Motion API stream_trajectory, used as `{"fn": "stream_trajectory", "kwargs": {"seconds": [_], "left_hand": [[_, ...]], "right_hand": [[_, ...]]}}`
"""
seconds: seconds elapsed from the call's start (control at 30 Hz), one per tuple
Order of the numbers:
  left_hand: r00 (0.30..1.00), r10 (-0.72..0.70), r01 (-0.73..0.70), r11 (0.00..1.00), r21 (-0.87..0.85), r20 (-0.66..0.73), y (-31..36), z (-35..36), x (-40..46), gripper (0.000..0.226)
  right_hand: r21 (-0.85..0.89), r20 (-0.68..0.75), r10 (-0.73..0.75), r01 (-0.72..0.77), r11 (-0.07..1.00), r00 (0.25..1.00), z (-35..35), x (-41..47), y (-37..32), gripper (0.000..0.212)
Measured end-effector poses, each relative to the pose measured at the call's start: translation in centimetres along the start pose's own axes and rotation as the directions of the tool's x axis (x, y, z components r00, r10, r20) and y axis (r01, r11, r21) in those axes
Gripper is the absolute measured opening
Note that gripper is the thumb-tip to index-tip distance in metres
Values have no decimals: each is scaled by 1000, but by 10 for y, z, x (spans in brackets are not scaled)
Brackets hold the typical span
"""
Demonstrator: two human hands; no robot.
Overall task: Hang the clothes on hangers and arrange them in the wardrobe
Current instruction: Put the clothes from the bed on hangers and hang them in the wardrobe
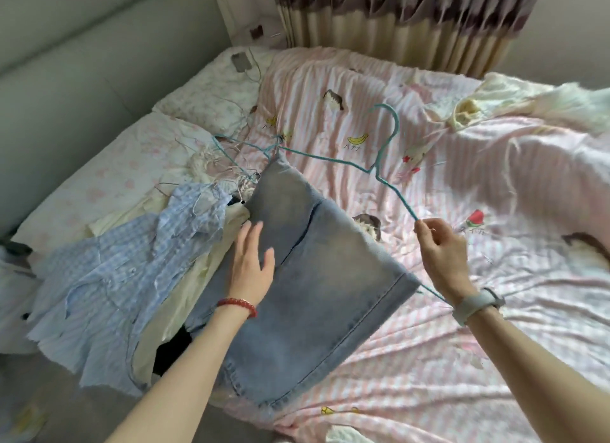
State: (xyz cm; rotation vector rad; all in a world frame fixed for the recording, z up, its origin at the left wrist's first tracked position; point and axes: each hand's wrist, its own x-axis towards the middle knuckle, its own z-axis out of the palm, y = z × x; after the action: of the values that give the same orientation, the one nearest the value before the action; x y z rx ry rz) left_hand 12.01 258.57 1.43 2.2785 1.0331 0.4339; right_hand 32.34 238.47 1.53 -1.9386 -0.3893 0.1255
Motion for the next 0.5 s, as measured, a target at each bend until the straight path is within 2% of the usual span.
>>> {"fn": "stream_trajectory", "kwargs": {"seconds": [0.07, 0.13, 0.23, 0.3, 0.33, 0.4, 0.5], "left_hand": [[979, 158, -149, 986, 81, -127, 34, -12, 16, 57], [945, 284, -253, 949, 188, -161, 61, -23, 32, 61], [940, 341, -310, 885, 349, -31, 85, -39, 54, 59], [951, 303, -298, 847, 440, 61, 90, -49, 58, 48], [957, 282, -279, 839, 466, 65, 90, -55, 56, 43], [955, 297, -255, 854, 453, -22, 87, -72, 43, 31], [931, 319, -255, 917, 308, -179, 75, -109, 6, 14]], "right_hand": [[-40, 33, -113, 115, 993, 993, -17, 1, -8, 15], [-83, 63, -205, 209, 974, 977, -25, -5, -13, 14], [-95, 68, -335, 340, 936, 940, -28, -14, -24, 12], [-97, 52, -431, 435, 895, 901, -29, -13, -37, 15], [-105, 38, -469, 471, 876, 882, -28, -12, -45, 17], [-143, 10, -541, 537, 832, 841, -23, -9, -63, 20], [-218, -14, -674, 655, 723, 739, -12, -10, -93, 28]]}}
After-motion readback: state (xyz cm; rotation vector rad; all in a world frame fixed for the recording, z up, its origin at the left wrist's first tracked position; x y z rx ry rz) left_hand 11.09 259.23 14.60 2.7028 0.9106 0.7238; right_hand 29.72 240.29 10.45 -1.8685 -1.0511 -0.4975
